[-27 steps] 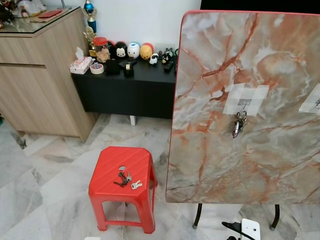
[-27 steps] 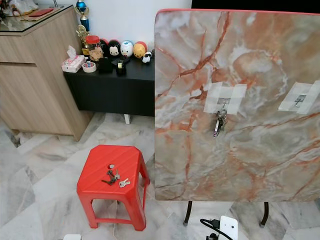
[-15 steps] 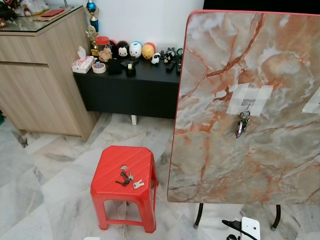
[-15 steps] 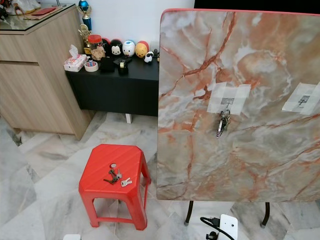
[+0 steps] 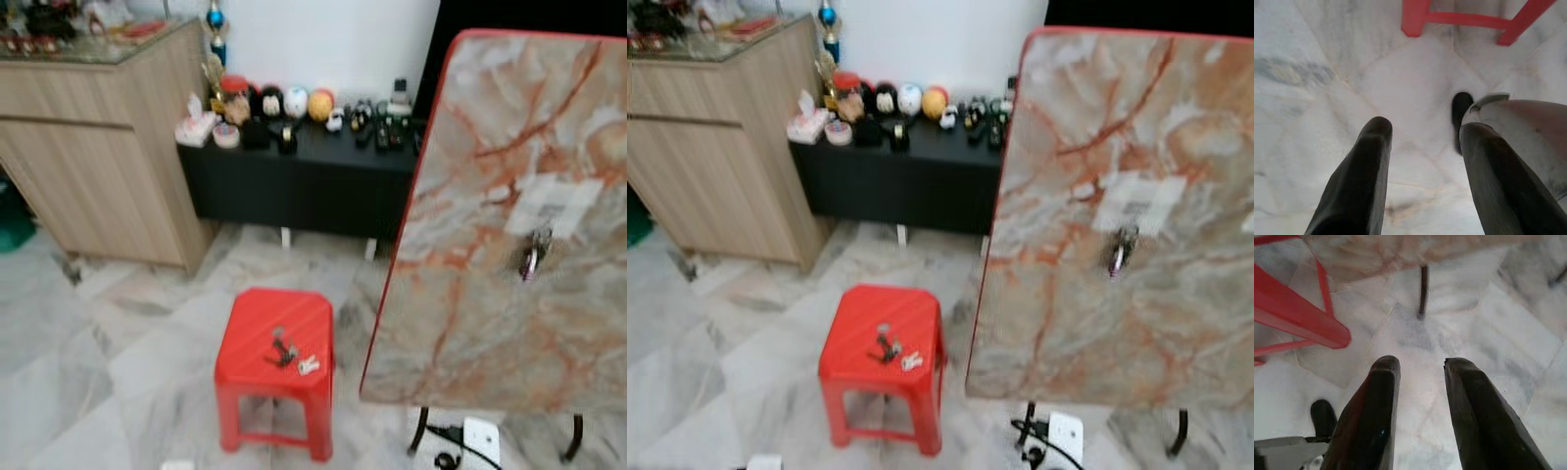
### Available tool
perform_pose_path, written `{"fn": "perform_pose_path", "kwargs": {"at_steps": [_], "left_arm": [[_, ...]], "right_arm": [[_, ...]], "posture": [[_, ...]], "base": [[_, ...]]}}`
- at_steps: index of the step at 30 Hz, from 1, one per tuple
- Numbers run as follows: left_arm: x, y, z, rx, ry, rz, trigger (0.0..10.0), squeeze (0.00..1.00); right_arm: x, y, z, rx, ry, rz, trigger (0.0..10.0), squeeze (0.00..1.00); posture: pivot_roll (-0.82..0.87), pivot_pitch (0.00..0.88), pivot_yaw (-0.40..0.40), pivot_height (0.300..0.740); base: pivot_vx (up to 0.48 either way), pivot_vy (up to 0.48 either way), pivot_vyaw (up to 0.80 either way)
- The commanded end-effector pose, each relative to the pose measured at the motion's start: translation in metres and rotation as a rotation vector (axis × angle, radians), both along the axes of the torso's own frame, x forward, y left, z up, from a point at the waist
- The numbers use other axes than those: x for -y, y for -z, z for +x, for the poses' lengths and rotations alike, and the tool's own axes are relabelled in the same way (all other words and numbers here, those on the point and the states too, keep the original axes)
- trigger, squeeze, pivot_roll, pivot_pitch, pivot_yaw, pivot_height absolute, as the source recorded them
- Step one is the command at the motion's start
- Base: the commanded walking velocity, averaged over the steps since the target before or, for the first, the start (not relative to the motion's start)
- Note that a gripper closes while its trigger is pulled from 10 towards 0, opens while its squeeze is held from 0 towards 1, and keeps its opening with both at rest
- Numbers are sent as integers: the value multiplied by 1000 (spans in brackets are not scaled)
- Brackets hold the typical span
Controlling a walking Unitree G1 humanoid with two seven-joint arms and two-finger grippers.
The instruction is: Hang keys on a hook
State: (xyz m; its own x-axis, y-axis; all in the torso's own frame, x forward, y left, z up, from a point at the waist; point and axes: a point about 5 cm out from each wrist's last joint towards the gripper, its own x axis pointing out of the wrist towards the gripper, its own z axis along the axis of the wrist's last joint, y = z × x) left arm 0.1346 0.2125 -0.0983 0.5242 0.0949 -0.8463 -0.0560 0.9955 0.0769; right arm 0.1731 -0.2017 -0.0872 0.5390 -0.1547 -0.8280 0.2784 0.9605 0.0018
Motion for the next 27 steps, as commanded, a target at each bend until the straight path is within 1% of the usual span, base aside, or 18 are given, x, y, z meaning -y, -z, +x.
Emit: {"fn": "perform_pose_path", "kwargs": {"at_steps": [1,2,4,11,14,15,16,17,18,19,27], "left_arm": [[1,2,-6,-20,-4,-5,10000,0],[1,2,-6,-20,-3,-4,10000,0],[1,2,-6,-19,-3,-4,10000,0],[1,2,-6,-20,-2,-4,10000,0],[1,2,-5,-20,-2,-4,10000,0],[1,2,-5,-20,-1,-4,10000,0],[1,2,-5,-20,1,-5,10000,0],[1,2,-5,-20,1,-5,10000,0],[1,2,-6,-21,2,-5,10000,0],[2,2,-6,-21,3,-6,10000,0],[2,2,-6,-22,4,-6,10000,0]], "right_arm": [[-2,0,2,-8,8,4,10000,0],[-5,-2,6,-2,4,6,10000,0],[-7,-2,8,1,0,8,10000,0],[-8,-3,9,2,-1,8,10000,0],[-5,-2,8,-1,1,6,10000,0],[-1,-2,6,-4,2,4,10000,0],[7,-2,3,-9,3,-2,10000,0],[7,-2,3,-9,3,-2,10000,0],[13,-2,1,-10,6,-5,10000,0],[16,-2,0,-11,7,-7,10000,0],[19,-3,0,-11,7,-10,10000,0]], "posture": [[72,0,-48,740],[72,0,-48,740],[73,0,-47,740],[73,0,-46,740],[73,0,-46,740],[73,0,-46,740],[73,0,-46,740],[73,0,-46,740],[75,0,-46,740],[75,0,-46,740],[75,0,-46,740]], "base": [[0,480,0],[0,480,0],[0,480,0],[0,480,0],[0,480,0],[0,480,0],[0,480,0],[0,480,0],[0,480,0],[0,480,0],[0,480,0]]}}
